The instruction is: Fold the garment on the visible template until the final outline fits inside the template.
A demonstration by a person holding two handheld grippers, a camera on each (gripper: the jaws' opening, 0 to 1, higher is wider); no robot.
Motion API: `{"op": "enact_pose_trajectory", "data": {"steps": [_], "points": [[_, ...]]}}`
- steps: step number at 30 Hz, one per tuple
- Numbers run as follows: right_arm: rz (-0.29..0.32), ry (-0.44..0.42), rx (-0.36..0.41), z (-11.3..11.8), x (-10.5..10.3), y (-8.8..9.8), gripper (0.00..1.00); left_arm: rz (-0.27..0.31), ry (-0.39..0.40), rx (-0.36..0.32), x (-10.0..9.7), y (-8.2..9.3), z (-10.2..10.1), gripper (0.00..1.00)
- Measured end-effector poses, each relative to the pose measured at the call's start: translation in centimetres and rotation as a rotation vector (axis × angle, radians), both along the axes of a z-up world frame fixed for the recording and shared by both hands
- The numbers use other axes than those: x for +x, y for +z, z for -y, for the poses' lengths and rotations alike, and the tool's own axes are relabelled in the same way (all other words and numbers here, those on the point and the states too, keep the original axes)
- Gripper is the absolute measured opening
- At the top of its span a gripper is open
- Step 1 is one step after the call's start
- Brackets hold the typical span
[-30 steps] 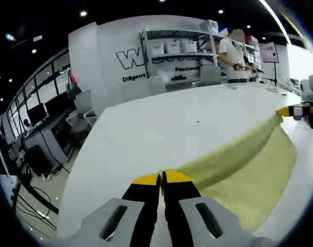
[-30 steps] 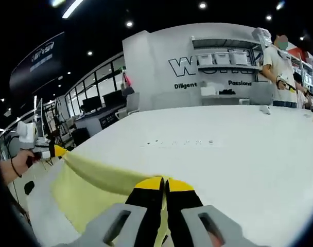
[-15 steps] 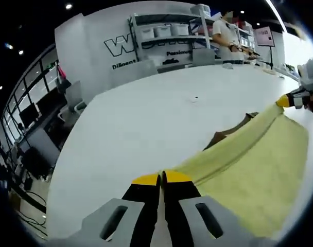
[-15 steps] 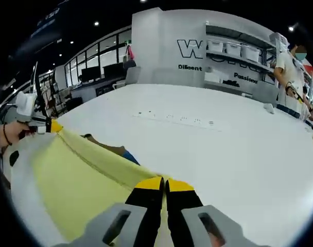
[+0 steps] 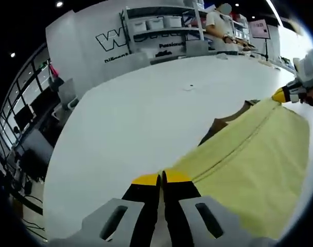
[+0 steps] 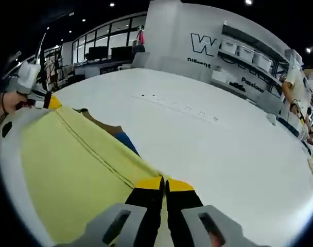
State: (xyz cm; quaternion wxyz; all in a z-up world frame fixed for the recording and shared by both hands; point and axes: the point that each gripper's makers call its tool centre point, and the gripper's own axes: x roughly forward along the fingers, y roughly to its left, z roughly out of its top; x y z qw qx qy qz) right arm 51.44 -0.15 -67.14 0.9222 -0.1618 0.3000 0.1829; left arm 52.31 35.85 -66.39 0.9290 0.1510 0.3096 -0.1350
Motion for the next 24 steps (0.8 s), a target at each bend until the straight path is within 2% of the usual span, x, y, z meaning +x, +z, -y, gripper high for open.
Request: {"op": "enact_pose_trajectory", "data": {"steps": [4, 6, 9, 11, 14, 20, 24], "points": [[-0.018, 0.039, -0.056, 0.2, 0.1, -0.4, 0.00, -0.010, 0.018, -0.006, -0.2, 0.1, 0.0, 0.00], [-0.025, 0.074, -0.117, 0.1, 0.1, -0.4, 0.00, -0.010, 0.003, 0.026, -0.2, -0.2, 0.1, 0.00], [-0.023, 0.101, -0.163, 0.1, 0.1, -0.4, 0.00, 0.010, -0.008, 0.060, -0.2, -0.2, 0.1, 0.00], [-0.023, 0.101, -0.163, 0.1, 0.0, -0.4, 0.00, 0.015, -0.021, 0.072, -0.1, -0.2, 0.1, 0.00], [-0.021, 0.116, -0.180, 0.3, 0.0, -0.5, 0.00, 0.006, -0.016, 0.054, -0.5, -0.1, 0.0, 0.00], [-0.018, 0.139, -0.181, 0.7, -0.9, -0.5, 0.00, 0.010, -0.014, 0.059, -1.6, -0.1, 0.2, 0.00], [-0.022, 0.146, -0.180, 1.0, -2.0, -0.6, 0.00, 0.023, -0.042, 0.081, -2.5, -0.1, 0.6, 0.00]]}}
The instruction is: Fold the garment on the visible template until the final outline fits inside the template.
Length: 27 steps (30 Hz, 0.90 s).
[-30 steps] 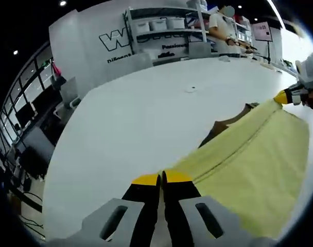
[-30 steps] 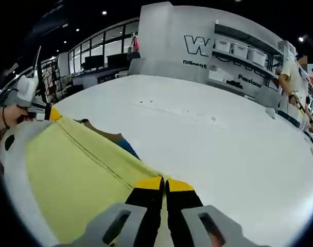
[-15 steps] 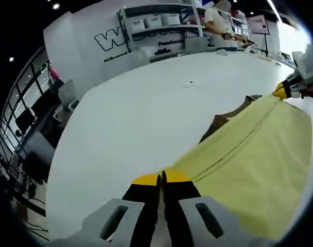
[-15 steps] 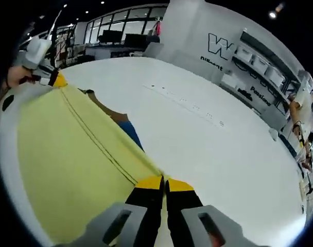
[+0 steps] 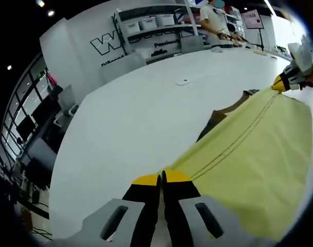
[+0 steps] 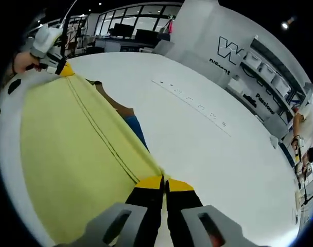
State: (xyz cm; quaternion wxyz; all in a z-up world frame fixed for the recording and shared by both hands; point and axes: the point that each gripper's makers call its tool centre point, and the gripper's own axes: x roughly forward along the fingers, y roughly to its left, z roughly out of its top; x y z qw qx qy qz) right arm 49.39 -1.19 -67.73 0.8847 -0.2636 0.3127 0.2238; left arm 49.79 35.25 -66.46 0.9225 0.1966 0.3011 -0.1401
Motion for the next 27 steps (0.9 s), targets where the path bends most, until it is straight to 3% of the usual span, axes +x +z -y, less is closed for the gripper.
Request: {"op": "enact_pose_trajectory", "data": {"steps": [12, 16, 22, 27], "points": [[0.002, 0.007, 0.016, 0.8, -3.3, 0.0, 0.00, 0.016, -0.017, -0.034, -2.8, 0.0, 0.5, 0.00], [-0.012, -0.020, 0.052, 1.1, -4.2, 0.0, 0.00, 0.010, -0.011, -0.058, -3.8, 0.0, 0.6, 0.00], [-0.017, 0.006, 0.065, 1.5, -6.0, 0.0, 0.00, 0.011, 0.000, -0.105, -5.8, -0.1, 1.0, 0.00], [-0.022, 0.000, 0.071, 1.4, -6.1, 0.0, 0.00, 0.014, 0.012, -0.106, -6.0, -0.1, 1.1, 0.00]]}}
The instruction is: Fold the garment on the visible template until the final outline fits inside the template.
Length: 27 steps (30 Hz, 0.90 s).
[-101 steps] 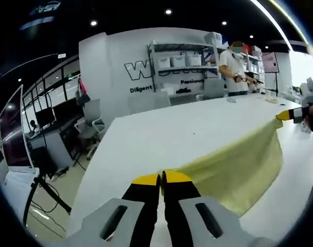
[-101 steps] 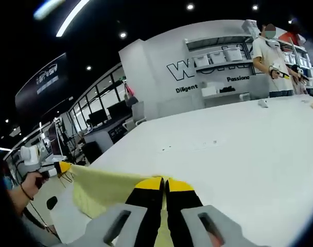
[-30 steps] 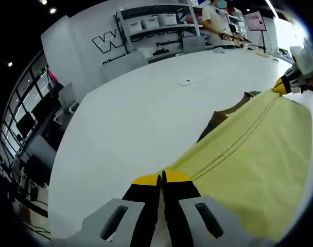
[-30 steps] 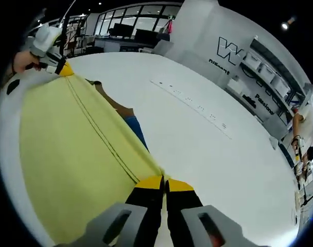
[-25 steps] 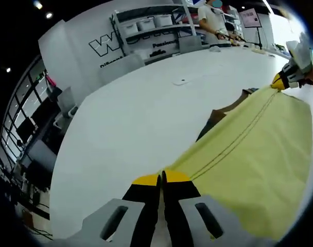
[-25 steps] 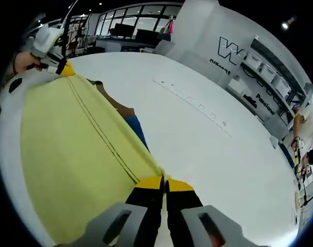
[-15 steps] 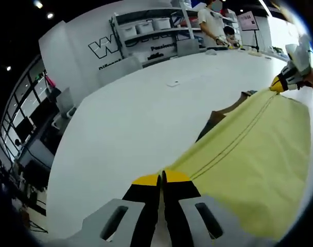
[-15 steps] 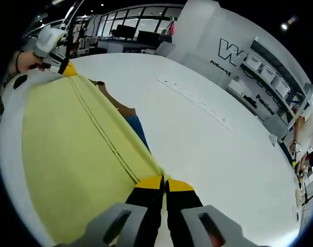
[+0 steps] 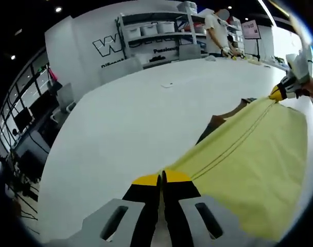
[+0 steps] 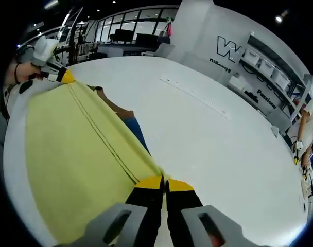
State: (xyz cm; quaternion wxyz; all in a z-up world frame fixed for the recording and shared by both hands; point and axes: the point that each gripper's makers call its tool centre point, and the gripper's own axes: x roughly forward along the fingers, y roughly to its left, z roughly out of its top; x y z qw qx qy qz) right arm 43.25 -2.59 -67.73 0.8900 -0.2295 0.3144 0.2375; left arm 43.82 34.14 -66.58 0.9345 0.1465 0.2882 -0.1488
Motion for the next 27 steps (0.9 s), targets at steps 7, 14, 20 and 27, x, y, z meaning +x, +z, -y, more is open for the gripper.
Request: {"op": "enact_pose_trajectory", "data": {"steps": [7, 14, 20, 27], "points": [[0.001, -0.053, 0.095, 0.2, 0.2, 0.7, 0.10, 0.022, -0.101, -0.025, 0.0, 0.4, 0.5, 0.03], [0.168, 0.177, 0.102, -1.4, -0.2, 6.1, 0.27, 0.179, -0.293, 0.157, -0.2, 4.0, 0.4, 0.31], [0.143, 0.373, -0.086, -2.1, -1.9, 4.5, 0.21, 0.146, -0.515, 0.287, -1.4, 3.7, 2.0, 0.32], [0.122, 0.477, -0.215, -1.8, -2.4, 2.2, 0.19, 0.112, -0.712, 0.480, -1.4, 2.4, 2.2, 0.30]]}}
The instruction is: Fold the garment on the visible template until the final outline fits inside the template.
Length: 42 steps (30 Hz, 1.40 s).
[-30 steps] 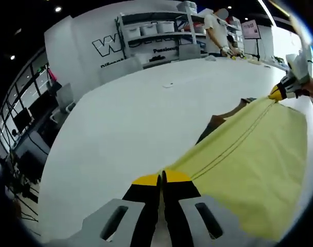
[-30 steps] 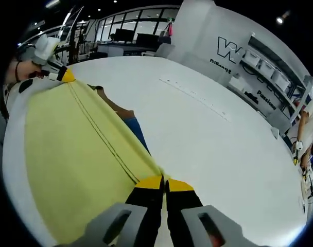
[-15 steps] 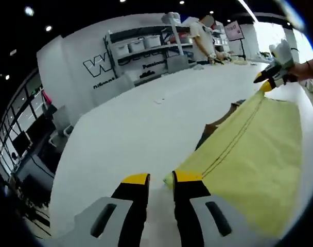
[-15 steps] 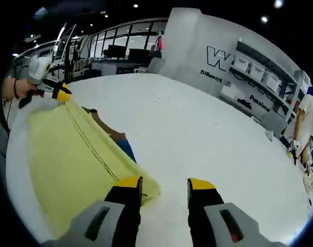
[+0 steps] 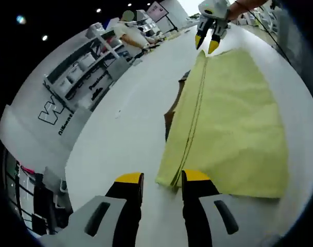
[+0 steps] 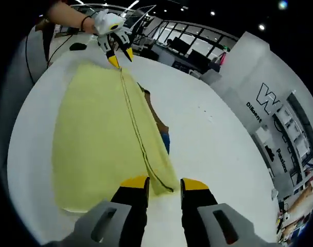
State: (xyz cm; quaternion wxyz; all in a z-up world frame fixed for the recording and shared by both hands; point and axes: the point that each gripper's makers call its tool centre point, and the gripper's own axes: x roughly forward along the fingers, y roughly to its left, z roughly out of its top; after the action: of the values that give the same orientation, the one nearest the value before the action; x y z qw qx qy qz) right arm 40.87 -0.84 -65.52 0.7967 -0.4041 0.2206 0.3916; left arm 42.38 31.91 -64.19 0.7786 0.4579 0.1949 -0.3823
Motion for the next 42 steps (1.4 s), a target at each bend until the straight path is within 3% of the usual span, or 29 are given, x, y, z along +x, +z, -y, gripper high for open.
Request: {"op": "enact_pose_trajectory", "data": {"steps": [10, 15, 18, 22, 25, 29, 31, 39, 42], "points": [[-0.047, -0.020, -0.039, 1.2, 0.3, -1.6, 0.13, -0.023, -0.054, 0.073, 0.4, -1.1, -0.6, 0.27], [-0.017, -0.008, -0.057, 1.0, 0.7, -1.4, 0.08, -0.016, -0.067, 0.082, 0.7, -1.2, -0.2, 0.22], [-0.013, 0.003, -0.073, 0.9, 0.7, -1.4, 0.00, -0.032, -0.070, 0.079, 0.7, -1.5, -0.1, 0.15], [0.015, 0.010, -0.073, 0.8, 1.1, -0.9, 0.00, -0.037, -0.064, 0.081, 0.7, -1.5, 0.0, 0.06], [0.003, -0.001, -0.050, 0.8, 1.1, -0.8, 0.00, -0.035, -0.066, 0.076, 0.8, -1.4, 0.1, 0.02], [-0.010, -0.044, 0.009, 0.9, 1.5, -0.4, 0.00, -0.058, 0.022, -0.016, 1.3, -0.4, 0.0, 0.02], [-0.016, -0.067, 0.034, 1.0, 1.7, -0.2, 0.00, -0.027, 0.035, -0.028, 1.9, 0.2, -0.3, 0.02], [-0.041, -0.179, 0.140, 1.3, 2.8, 0.3, 0.00, -0.061, 0.089, -0.080, 2.3, 0.2, -0.4, 0.02], [-0.063, -0.222, 0.177, 1.2, 3.1, 0.2, 0.00, -0.105, 0.158, -0.132, 2.6, -0.1, -0.8, 0.02]]}}
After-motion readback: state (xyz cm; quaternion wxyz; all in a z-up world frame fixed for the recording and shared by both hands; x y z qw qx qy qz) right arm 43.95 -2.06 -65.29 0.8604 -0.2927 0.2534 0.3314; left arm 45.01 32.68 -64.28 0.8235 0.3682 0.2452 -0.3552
